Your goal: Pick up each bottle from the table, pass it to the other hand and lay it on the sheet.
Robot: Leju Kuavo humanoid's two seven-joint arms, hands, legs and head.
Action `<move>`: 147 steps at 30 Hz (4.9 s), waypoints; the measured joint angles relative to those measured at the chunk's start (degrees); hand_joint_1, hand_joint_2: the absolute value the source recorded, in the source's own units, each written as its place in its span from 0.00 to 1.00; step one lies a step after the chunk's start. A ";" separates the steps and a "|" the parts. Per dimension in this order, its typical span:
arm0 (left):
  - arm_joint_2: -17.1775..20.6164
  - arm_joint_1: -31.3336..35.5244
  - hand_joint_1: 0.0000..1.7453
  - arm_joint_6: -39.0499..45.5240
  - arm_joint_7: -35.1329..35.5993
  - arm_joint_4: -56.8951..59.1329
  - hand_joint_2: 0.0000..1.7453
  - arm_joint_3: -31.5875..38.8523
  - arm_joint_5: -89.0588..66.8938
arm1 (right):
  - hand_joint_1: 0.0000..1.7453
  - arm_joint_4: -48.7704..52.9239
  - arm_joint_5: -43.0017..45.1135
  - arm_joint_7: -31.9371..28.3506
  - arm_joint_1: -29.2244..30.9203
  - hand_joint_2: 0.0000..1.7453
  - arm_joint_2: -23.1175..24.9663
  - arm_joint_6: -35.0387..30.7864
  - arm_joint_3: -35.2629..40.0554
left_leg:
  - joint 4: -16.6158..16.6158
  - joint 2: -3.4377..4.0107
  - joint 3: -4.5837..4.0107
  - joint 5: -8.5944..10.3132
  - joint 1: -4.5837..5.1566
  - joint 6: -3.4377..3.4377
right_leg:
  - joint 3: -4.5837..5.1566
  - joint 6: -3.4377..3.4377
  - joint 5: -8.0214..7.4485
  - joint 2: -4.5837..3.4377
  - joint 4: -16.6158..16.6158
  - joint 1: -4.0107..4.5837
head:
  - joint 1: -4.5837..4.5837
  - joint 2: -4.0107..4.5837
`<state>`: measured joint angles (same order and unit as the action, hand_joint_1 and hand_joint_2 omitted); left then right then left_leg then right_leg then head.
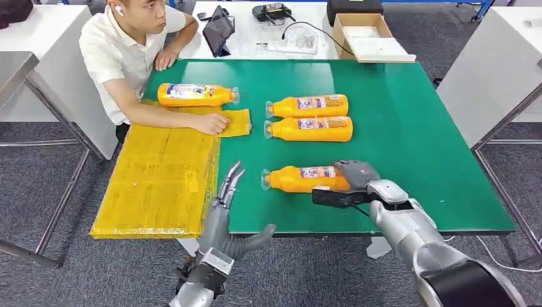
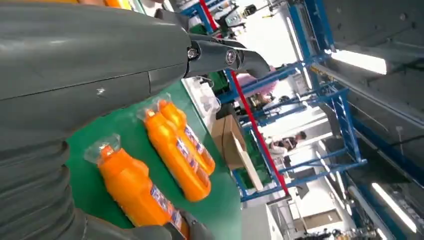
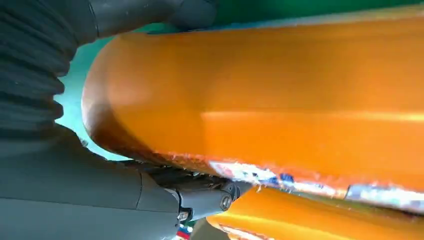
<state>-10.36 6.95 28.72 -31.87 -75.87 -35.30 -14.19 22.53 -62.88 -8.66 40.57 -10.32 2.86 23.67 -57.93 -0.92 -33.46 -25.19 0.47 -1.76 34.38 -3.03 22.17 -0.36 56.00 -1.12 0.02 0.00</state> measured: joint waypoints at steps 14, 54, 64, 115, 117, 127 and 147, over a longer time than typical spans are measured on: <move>-0.59 -3.64 0.00 -6.97 9.66 -2.54 1.00 3.08 19.54 | 1.00 7.96 19.32 -15.28 -11.77 1.00 2.93 -18.71 -6.02 | 0.01 0.02 -0.27 -0.07 -0.08 -0.03 | 0.22 0.00 0.01 0.00 0.00 0.10 | -0.02 0.00; 1.60 -7.66 0.00 -24.50 12.41 -10.88 1.00 6.01 36.06 | 1.00 39.34 40.07 -23.36 -29.72 1.00 15.65 -10.49 -2.09 | 0.02 0.01 -0.85 -0.03 -0.13 -0.01 | 0.79 0.03 0.03 0.01 0.01 0.11 | 0.00 0.00; 1.92 -6.69 0.20 -25.68 9.64 -10.32 1.00 5.29 34.95 | 1.00 42.67 41.97 -23.89 -30.24 1.00 16.20 -7.91 6.75 | 0.02 0.01 -0.86 -0.04 -0.10 -0.01 | 0.80 0.03 0.03 0.01 0.00 0.10 | 0.00 0.02; 5.05 -2.21 1.00 10.86 17.28 -2.54 1.00 16.46 -22.55 | 0.00 62.29 26.57 -29.51 -44.02 0.00 20.68 -39.23 0.06 | 0.02 0.02 -0.87 -0.02 -0.12 0.00 | 0.82 0.04 0.03 0.01 0.01 0.10 | 0.02 0.00; 5.16 0.47 1.00 10.40 20.01 0.66 1.00 17.18 -31.10 | 0.00 61.72 29.03 -29.51 -43.36 0.00 20.63 -39.23 0.74 | 0.02 0.01 -0.87 -0.01 -0.13 0.01 | 0.82 0.04 0.02 0.01 0.01 0.10 | 0.02 0.00; 6.84 16.23 1.00 -2.41 29.27 20.18 1.00 17.99 -41.37 | 0.00 58.90 35.28 -29.51 -40.30 0.00 19.93 -39.01 6.12 | 0.02 0.03 -0.86 0.05 -0.15 0.07 | 0.82 0.04 0.00 0.01 0.07 0.12 | 0.02 0.00; 8.13 30.50 0.00 -15.81 28.56 42.60 1.00 19.50 -35.43 | 0.00 54.53 40.61 -29.51 -39.06 0.00 19.82 -38.49 8.63 | 0.02 0.00 -0.86 0.05 -0.14 0.07 | 0.79 0.04 0.00 0.01 0.06 0.11 | 0.02 0.02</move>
<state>-2.23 37.45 12.91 -3.30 -33.27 -15.80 -49.61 77.07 -22.27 -38.16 1.51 9.51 -35.63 32.30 -57.91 -0.92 -34.33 -25.14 0.33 -1.69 35.18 -2.99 22.17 -0.35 56.05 -1.01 0.04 0.02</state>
